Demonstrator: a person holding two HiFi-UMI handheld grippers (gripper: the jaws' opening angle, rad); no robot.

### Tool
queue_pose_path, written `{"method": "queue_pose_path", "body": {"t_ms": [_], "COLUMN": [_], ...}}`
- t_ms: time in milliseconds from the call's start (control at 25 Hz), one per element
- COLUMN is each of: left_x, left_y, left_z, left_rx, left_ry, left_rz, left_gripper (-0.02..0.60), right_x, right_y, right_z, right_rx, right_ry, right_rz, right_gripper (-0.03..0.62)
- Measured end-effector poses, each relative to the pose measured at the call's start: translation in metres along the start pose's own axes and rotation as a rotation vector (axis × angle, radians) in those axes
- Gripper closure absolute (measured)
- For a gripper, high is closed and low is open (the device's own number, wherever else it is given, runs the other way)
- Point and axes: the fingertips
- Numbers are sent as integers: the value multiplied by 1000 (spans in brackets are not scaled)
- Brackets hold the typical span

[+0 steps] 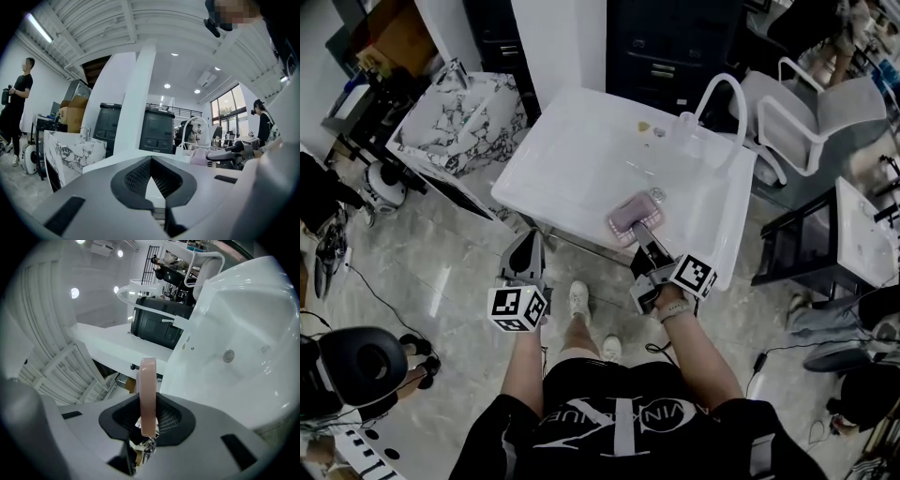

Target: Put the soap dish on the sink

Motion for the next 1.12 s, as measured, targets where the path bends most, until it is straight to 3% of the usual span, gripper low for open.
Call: {"method": "queue_pose_path", "body": {"t_ms": [240, 800, 960, 1120], "left_x": [46, 146, 172, 196], "left_y": [4, 23, 27, 29], "left_z": [4, 15, 18, 18], "left_rx": [-8, 9, 2, 4], "left_ry": [4, 29, 34, 49], "left_rz": [-37, -126, -154, -183], "left_gripper": [568, 568, 568, 568], "right_x": [15, 82, 108, 113], "right_y": [-25, -61, -59, -79], "right_z": [15, 50, 63, 67], "right_rx": [34, 40, 46, 54], "right_ry": [-18, -78, -108, -114], "right_rz": [-141, -186, -107, -229], "right_gripper": [503, 503, 503, 503]}}
Point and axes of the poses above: the fingertips, and each gripper's own axes: x forward along the fingers, y to its left, z out of its top, and after that the axes turned 7 degrees about z, right-handed
